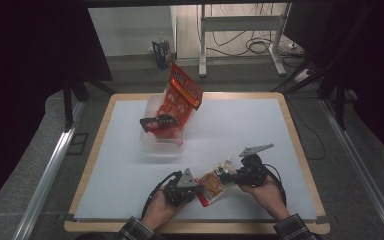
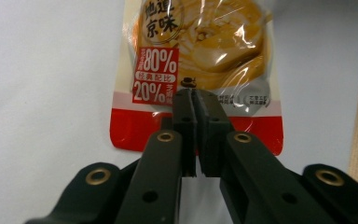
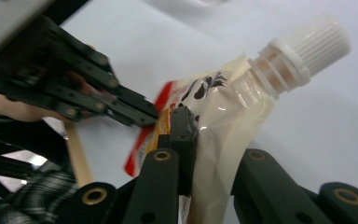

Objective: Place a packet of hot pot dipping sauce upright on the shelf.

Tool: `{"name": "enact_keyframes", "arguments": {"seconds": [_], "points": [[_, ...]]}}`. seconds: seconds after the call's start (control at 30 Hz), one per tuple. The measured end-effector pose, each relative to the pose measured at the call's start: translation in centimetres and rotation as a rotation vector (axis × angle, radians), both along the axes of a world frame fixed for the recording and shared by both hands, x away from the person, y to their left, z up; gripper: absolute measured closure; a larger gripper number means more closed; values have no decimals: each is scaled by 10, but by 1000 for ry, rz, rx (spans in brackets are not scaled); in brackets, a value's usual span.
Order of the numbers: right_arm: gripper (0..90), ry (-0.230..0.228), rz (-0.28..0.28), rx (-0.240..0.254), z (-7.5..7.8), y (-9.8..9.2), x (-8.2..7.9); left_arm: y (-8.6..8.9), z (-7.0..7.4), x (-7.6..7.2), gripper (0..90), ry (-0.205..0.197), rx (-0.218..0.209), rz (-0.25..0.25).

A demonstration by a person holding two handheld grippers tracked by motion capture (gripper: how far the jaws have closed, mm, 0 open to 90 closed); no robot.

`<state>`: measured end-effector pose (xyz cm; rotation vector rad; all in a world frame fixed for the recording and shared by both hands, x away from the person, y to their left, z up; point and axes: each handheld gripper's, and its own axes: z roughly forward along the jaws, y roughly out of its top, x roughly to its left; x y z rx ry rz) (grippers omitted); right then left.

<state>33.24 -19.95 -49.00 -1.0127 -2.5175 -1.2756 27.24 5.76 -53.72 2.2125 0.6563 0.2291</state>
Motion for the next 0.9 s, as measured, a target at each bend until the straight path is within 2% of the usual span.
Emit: {"name": "enact_keyframes", "arguments": {"seconds": [0.03,0.13,0.17,0.23,0.3,0.37,0.43,0.53,0.57,0.73,0.9], "points": [[824,5,3,10,2,0,0,1,1,0,861,-1,11,-4],[840,-1,3,26,8,-1,1,1,0,0,826,5,7,9],[854,-12,-2,28,13,-2,3,2,-1,1,783,11,27,3],[858,-21,-3,34,15,-2,4,1,-2,0,764,14,12,12],[865,-40,-7,34,21,-4,5,3,0,0,708,19,16,6],[870,-75,-8,3,31,-3,6,3,2,-2,615,24,-14,16],[872,-87,-6,-10,34,-2,6,4,3,-2,581,24,-14,13],[875,-118,6,-34,41,2,7,8,6,-4,475,22,-29,18],[877,-134,12,-49,45,4,9,11,8,-5,411,26,-41,23],[878,-168,25,-73,52,9,13,20,12,-9,285,32,-47,22],[879,-191,26,-75,63,14,22,30,16,-16,151,33,-28,34]]}}
